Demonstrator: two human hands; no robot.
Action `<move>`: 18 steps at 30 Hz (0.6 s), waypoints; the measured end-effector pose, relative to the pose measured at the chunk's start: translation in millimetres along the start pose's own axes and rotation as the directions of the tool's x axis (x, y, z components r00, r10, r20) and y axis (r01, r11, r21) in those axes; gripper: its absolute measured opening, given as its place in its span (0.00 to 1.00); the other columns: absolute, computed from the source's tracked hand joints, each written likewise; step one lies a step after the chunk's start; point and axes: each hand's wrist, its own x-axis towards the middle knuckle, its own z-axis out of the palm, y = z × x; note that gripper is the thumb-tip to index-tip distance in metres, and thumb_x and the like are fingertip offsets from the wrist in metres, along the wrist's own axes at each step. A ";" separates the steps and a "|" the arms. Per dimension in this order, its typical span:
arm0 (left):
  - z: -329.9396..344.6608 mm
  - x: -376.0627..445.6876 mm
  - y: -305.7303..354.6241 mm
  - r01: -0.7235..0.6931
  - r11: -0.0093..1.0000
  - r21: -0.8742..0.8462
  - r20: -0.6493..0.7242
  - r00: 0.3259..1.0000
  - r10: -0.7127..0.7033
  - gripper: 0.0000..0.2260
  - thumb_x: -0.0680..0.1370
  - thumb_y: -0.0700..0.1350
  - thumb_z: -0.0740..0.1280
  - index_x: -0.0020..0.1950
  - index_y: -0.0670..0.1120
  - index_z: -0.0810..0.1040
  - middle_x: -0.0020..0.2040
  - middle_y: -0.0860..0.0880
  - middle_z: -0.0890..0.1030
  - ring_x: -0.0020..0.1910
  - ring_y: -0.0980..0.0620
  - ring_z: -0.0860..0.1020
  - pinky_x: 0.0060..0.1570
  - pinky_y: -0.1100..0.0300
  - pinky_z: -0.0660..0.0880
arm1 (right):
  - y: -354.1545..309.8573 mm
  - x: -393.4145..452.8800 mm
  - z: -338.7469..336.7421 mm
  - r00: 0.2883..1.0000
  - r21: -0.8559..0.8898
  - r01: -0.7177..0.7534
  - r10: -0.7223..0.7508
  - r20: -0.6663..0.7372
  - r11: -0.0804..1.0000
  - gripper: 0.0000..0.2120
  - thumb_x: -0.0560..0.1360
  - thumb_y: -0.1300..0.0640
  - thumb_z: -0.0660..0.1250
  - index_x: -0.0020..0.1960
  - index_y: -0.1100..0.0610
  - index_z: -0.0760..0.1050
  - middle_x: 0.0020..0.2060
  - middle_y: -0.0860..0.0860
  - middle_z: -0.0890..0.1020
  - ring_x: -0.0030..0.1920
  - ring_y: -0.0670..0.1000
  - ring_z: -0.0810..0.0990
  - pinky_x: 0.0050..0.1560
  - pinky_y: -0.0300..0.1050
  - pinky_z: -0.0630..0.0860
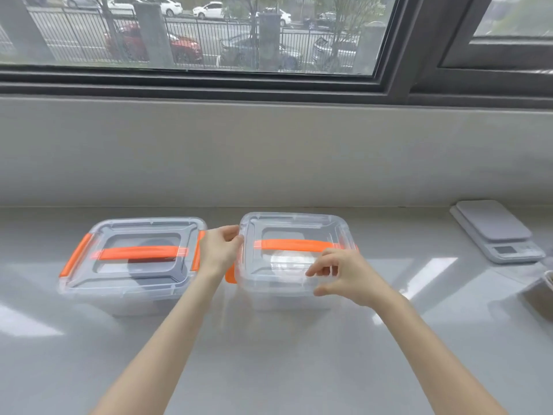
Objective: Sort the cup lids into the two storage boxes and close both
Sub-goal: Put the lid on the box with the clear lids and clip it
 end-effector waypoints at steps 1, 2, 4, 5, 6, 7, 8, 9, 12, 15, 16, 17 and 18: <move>2.3 -0.7 -2.4 -0.031 0.998 0.051 0.001 1.000 0.031 0.09 0.74 0.37 0.63 0.45 0.43 0.82 0.41 0.49 0.79 0.44 0.52 0.75 0.49 0.56 0.73 | 2.3 1.4 1.5 1.000 -0.015 0.000 0.000 0.005 1.000 0.12 0.62 0.64 0.76 0.44 0.54 0.83 0.37 0.47 0.75 0.37 0.35 0.71 0.40 0.27 0.68; 4.0 -0.5 -4.8 -0.051 0.994 0.099 0.001 0.999 0.051 0.10 0.74 0.38 0.62 0.39 0.49 0.80 0.37 0.50 0.78 0.41 0.52 0.73 0.46 0.56 0.72 | 4.4 2.4 2.4 1.000 -0.024 0.001 -0.001 0.005 1.000 0.12 0.63 0.63 0.76 0.45 0.55 0.83 0.38 0.47 0.76 0.36 0.35 0.71 0.40 0.26 0.68; 6.9 0.4 -8.7 -0.052 0.986 0.161 -0.017 0.998 0.055 0.14 0.74 0.39 0.60 0.32 0.55 0.71 0.33 0.52 0.74 0.39 0.52 0.68 0.42 0.58 0.67 | 6.4 3.1 2.2 1.000 -0.018 0.005 -0.005 0.002 1.000 0.12 0.63 0.63 0.76 0.46 0.56 0.83 0.38 0.47 0.76 0.37 0.34 0.71 0.41 0.25 0.67; 8.6 0.6 -10.4 -0.044 0.984 0.173 -0.030 0.998 0.050 0.14 0.75 0.39 0.60 0.32 0.54 0.69 0.33 0.51 0.74 0.38 0.52 0.67 0.40 0.58 0.66 | 7.2 3.8 2.2 1.000 -0.012 0.007 -0.007 0.003 1.000 0.12 0.63 0.64 0.76 0.46 0.56 0.83 0.38 0.46 0.76 0.37 0.33 0.71 0.41 0.25 0.67; 10.0 0.4 -11.8 -0.038 0.983 0.181 -0.042 0.998 0.047 0.13 0.75 0.39 0.60 0.32 0.53 0.69 0.33 0.49 0.73 0.38 0.51 0.67 0.40 0.58 0.65 | 7.6 4.7 2.0 1.000 -0.006 0.005 -0.005 0.003 1.000 0.12 0.63 0.64 0.76 0.46 0.56 0.83 0.38 0.46 0.76 0.37 0.33 0.71 0.41 0.24 0.67; 10.7 -0.4 -12.0 -0.034 0.982 0.187 -0.054 0.998 0.045 0.11 0.75 0.40 0.59 0.34 0.52 0.69 0.33 0.47 0.73 0.37 0.50 0.66 0.39 0.58 0.65 | 7.4 5.9 1.9 1.000 -0.001 0.003 -0.003 0.003 1.000 0.12 0.64 0.64 0.76 0.46 0.56 0.83 0.38 0.46 0.76 0.37 0.33 0.71 0.41 0.24 0.67; 12.0 -1.4 -12.9 -0.030 0.981 0.194 -0.061 0.997 0.043 0.10 0.75 0.40 0.59 0.34 0.50 0.71 0.31 0.46 0.73 0.35 0.49 0.65 0.38 0.57 0.64 | 7.9 6.3 1.8 1.000 0.000 0.000 0.000 0.008 1.000 0.11 0.64 0.64 0.75 0.46 0.56 0.83 0.38 0.46 0.76 0.38 0.33 0.72 0.41 0.23 0.67; 12.2 -2.9 -12.6 -0.031 0.978 0.207 -0.066 0.997 0.046 0.10 0.75 0.40 0.59 0.35 0.49 0.73 0.27 0.46 0.72 0.34 0.48 0.64 0.37 0.57 0.64 | 7.6 6.8 1.8 1.000 -0.001 -0.003 0.003 0.016 1.000 0.11 0.64 0.64 0.75 0.46 0.56 0.83 0.38 0.46 0.76 0.38 0.34 0.72 0.41 0.24 0.67; 13.1 -5.8 -13.0 -0.060 0.963 0.261 -0.068 0.994 0.080 0.13 0.76 0.40 0.58 0.36 0.37 0.78 0.23 0.49 0.66 0.31 0.46 0.62 0.35 0.56 0.62 | 8.9 5.8 1.4 0.998 -0.027 -0.021 0.023 0.065 0.999 0.11 0.65 0.63 0.75 0.47 0.56 0.83 0.41 0.49 0.78 0.39 0.42 0.73 0.43 0.30 0.70; 11.9 -10.6 -14.0 -0.060 0.960 0.273 -0.017 0.998 0.067 0.15 0.77 0.44 0.58 0.37 0.36 0.77 0.25 0.48 0.66 0.33 0.45 0.64 0.36 0.55 0.61 | 10.4 3.6 2.7 0.995 -0.032 -0.029 0.032 0.095 0.999 0.10 0.65 0.61 0.75 0.47 0.56 0.83 0.41 0.50 0.79 0.39 0.45 0.74 0.43 0.34 0.71; 11.0 -13.5 -13.2 -0.072 0.962 0.264 0.012 0.997 0.071 0.15 0.77 0.46 0.59 0.37 0.38 0.75 0.26 0.48 0.67 0.34 0.45 0.66 0.37 0.54 0.62 | 10.1 3.4 2.9 0.996 0.010 -0.035 0.034 0.083 0.999 0.09 0.66 0.61 0.74 0.46 0.56 0.83 0.40 0.49 0.79 0.38 0.44 0.74 0.42 0.32 0.71; 11.1 -17.0 -12.0 -0.077 0.966 0.248 0.035 0.997 0.070 0.12 0.76 0.47 0.60 0.39 0.41 0.76 0.28 0.47 0.70 0.36 0.44 0.68 0.38 0.54 0.63 | 10.0 2.9 2.8 0.998 0.080 -0.052 0.048 0.048 0.995 0.08 0.67 0.61 0.74 0.46 0.55 0.83 0.38 0.48 0.80 0.36 0.42 0.75 0.41 0.31 0.72; 11.0 -20.6 -10.8 -0.087 0.968 0.237 0.057 0.996 0.075 0.09 0.76 0.47 0.62 0.47 0.44 0.79 0.34 0.45 0.76 0.41 0.42 0.73 0.42 0.54 0.66 | 9.7 2.5 2.4 0.997 0.164 -0.071 0.075 -0.017 0.984 0.07 0.68 0.61 0.73 0.45 0.55 0.83 0.37 0.46 0.80 0.35 0.41 0.75 0.40 0.31 0.72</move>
